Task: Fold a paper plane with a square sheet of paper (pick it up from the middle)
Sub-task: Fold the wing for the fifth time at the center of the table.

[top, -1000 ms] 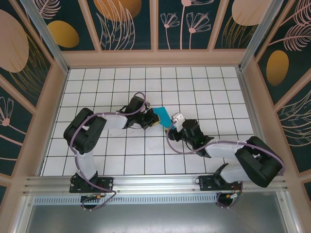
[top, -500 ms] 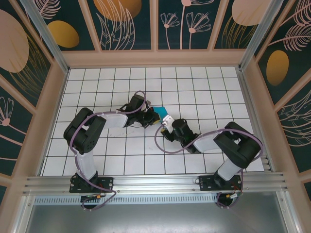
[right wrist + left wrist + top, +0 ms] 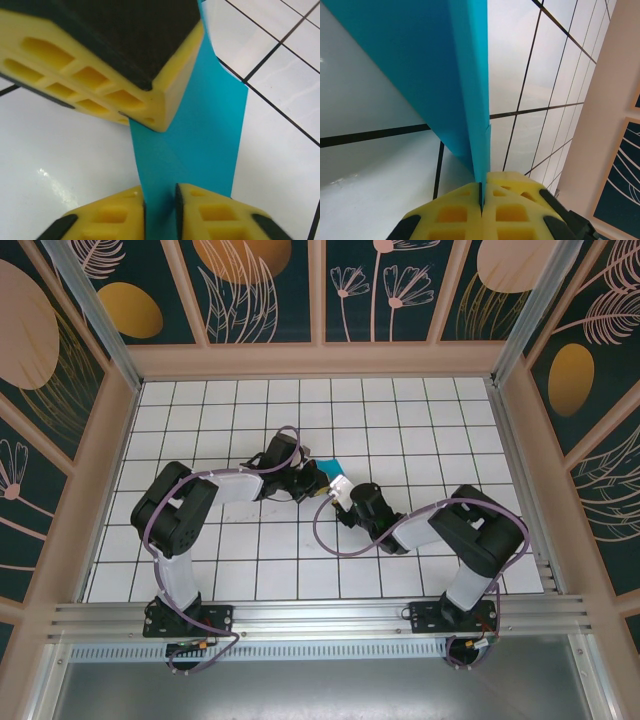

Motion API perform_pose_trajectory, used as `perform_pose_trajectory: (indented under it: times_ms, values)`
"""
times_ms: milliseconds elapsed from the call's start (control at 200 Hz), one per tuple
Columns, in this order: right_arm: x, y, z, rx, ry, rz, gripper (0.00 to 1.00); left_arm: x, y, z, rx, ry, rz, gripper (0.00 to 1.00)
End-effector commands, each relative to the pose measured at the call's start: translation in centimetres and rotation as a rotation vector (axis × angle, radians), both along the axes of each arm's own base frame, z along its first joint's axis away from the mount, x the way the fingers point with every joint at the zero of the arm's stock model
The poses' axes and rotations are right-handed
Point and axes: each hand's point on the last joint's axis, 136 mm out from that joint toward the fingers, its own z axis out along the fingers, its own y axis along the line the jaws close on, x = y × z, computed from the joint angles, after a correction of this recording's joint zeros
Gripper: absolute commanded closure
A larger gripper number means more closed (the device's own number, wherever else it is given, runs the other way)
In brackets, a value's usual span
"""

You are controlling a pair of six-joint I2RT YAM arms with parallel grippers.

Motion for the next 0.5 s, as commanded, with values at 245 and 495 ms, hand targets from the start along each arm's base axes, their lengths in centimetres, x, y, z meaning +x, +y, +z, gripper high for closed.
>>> perform_pose_trajectory:
  times_ms: [245, 495]
  values:
    - [-0.7, 3.1, 0.9, 0.156, 0.134, 0.055, 0.95, 4.0, 3.7, 4.5, 0.006, -0.143, 0.082, 0.61]
    - [-0.2, 4.9, 0.2, 0.266, 0.343, -0.018, 1.00, 5.9, 8.6, 6.3, 0.057, -0.229, 0.192, 0.46]
